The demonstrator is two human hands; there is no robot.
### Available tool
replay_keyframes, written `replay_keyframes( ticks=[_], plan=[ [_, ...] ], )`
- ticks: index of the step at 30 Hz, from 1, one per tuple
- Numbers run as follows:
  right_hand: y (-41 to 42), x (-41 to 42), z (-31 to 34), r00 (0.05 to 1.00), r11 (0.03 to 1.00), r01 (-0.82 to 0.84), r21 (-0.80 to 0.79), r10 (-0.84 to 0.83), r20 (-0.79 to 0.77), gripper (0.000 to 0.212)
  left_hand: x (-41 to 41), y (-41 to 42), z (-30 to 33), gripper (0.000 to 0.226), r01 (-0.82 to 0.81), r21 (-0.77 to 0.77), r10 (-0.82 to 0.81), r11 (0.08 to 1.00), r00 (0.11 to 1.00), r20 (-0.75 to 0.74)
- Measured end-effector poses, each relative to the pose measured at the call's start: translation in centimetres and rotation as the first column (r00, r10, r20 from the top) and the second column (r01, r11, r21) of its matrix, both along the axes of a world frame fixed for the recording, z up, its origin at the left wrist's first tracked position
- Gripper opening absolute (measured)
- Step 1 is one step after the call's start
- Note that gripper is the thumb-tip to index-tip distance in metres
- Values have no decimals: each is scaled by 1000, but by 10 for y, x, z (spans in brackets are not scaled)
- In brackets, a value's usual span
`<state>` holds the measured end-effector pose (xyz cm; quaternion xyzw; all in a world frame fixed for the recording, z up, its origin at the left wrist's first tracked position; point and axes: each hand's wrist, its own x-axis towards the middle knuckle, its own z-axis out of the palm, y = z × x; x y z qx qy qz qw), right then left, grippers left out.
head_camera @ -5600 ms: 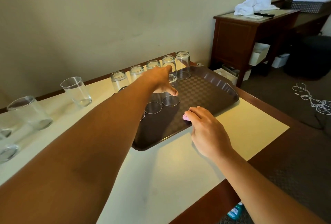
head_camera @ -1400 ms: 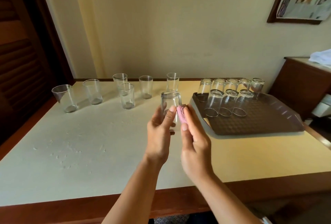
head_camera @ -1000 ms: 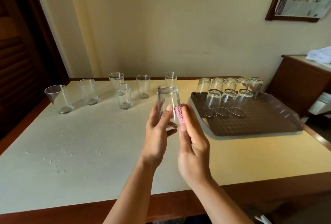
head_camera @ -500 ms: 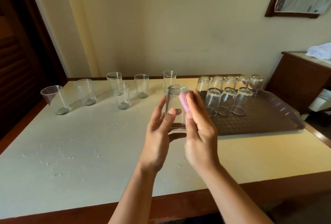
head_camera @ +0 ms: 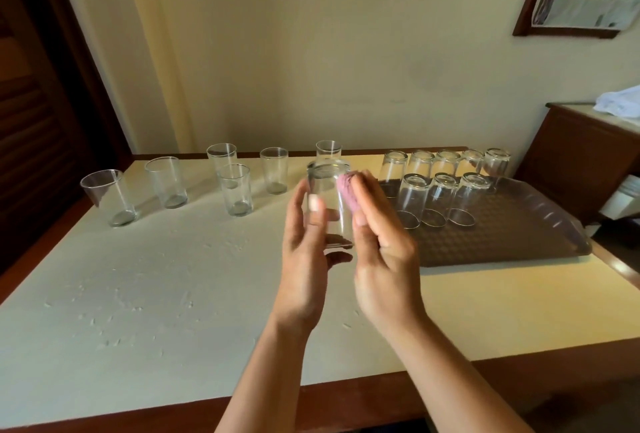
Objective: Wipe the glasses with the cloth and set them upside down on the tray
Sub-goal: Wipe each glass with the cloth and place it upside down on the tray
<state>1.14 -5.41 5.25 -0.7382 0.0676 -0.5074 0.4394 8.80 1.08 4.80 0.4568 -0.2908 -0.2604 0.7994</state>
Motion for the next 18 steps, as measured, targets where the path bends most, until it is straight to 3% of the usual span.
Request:
replay_keyframes(
  ticks=[4, 6, 9, 13, 16, 18],
  plan=[
    [11, -7, -26, 1000, 999, 14, -53, -13, 17, 40, 10, 2, 0, 47, 18, -9, -18, 1000, 999, -46],
    [-2, -4, -18, 1000, 1000, -1, -2, 1, 25, 42, 4, 5, -2, 48, -8, 12, 8, 1000, 1000, 9],
    [-14, 3, -1, 997, 997, 74, -7, -74, 16, 44, -6, 4, 0, 31, -33, 11, 32, 999, 999, 37],
    [10, -3, -22, 998, 994, 55, -91, -57, -23, 43, 8, 1, 9, 45, -37, 94, 48, 995, 991, -125],
    [17, -10, -36, 998, 994, 58, -95, -61, -32, 44, 14, 6, 2, 35, 94, 130, -88, 987, 995, -56],
    [3, -7, -24, 999, 998, 52, -37, -53, -15, 43, 7, 7, -6, 54, 111, 129, -109, 985, 994, -23]
  ],
)
